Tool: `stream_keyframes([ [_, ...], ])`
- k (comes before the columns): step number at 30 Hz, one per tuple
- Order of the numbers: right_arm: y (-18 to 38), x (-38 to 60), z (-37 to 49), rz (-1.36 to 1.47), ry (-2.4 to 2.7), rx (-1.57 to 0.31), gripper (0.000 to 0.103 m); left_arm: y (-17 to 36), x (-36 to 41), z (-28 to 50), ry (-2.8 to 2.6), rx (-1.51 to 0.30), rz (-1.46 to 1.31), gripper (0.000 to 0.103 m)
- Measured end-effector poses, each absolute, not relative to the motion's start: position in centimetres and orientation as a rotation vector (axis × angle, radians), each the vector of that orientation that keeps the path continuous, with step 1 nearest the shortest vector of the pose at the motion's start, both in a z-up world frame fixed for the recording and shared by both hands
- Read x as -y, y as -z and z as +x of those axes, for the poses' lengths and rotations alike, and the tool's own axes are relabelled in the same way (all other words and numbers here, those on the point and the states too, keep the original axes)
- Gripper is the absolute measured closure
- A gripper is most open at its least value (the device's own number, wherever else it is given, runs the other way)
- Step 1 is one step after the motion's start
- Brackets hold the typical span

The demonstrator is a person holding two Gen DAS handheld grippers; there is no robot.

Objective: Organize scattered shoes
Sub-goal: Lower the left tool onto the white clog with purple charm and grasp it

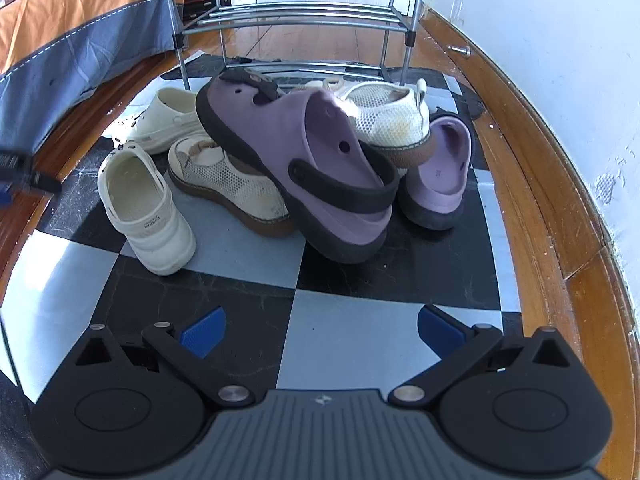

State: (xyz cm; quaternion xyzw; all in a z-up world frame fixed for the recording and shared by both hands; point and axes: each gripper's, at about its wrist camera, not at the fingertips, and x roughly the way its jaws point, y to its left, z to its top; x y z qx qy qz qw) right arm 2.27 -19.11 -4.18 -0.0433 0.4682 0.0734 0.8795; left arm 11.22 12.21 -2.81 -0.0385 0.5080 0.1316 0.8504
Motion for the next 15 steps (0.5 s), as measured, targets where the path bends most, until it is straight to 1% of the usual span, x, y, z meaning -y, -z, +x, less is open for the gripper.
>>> stream_keyframes([
  [2, 4.2, 19.2, 2.0, -0.060, -0.164, -0.974, 0.000, 3.9, -12.4, 12.6, -0.259, -1.079, -0.073, 0.000],
  [7, 4.1, 18.7, 2.4, -0.053, -0.160, -0.973, 0.000, 8.9, -11.4, 16.0, -0.276, -1.128, 0.000, 0.000],
  [10, 3.1, 17.1, 3.6, -0.060, -0.206, -0.939, 0.000, 10.6, -11.0, 17.7, -0.308, -1.106, 0.081, 0.001],
  [14, 1.3, 13.8, 4.4, -0.144, -0.302, -0.861, 0.000, 11.5, -10.8, 19.6, -0.292, -1.047, 0.099, 0.001],
  [15, 1.0, 13.1, 4.4, -0.164, -0.324, -0.846, 0.000, 11.8, -10.8, 19.9, -0.291, -1.056, 0.101, 0.018],
])
